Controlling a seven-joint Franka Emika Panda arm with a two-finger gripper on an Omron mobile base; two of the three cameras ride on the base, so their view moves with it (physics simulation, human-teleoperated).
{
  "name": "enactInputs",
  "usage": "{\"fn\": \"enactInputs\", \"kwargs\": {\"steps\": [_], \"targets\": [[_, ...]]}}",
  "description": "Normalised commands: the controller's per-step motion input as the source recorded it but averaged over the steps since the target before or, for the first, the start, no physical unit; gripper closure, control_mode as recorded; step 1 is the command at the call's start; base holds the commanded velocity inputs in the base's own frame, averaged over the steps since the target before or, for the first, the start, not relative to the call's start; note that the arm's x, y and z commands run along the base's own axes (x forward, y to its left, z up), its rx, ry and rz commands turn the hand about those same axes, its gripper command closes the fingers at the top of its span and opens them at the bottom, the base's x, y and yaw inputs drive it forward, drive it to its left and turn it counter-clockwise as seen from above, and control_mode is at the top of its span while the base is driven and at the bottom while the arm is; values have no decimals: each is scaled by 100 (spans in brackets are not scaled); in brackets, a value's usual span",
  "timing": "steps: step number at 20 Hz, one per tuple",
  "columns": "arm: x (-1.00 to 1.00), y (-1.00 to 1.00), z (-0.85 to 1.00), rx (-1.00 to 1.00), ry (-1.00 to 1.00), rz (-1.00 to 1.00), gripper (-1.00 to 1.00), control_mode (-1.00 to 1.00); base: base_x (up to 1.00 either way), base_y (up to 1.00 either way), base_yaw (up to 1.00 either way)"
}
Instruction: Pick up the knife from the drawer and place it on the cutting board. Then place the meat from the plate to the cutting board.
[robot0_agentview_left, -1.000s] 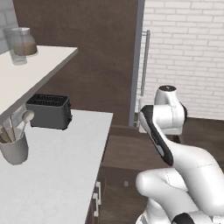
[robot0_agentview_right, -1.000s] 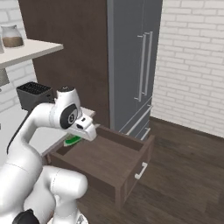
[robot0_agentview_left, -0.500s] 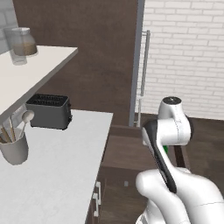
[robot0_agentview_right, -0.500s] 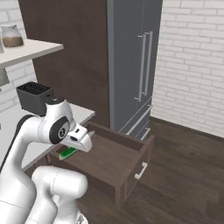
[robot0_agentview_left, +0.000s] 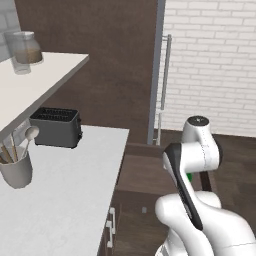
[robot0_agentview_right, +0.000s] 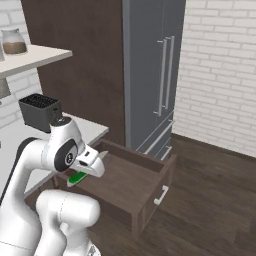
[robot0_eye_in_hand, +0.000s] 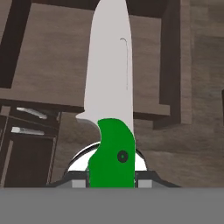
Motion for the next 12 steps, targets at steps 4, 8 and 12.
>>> {"fn": "enactInputs", "kwargs": {"steps": [4,8,12], "targets": [[-2,-1,0,3,-6,-11,100,100,-3,0,-9],[0,0,0,0,0,0,100,100,-37,-12,-52],[0,0,0,0,0,0,100,100,-46,-5,-67]]}}
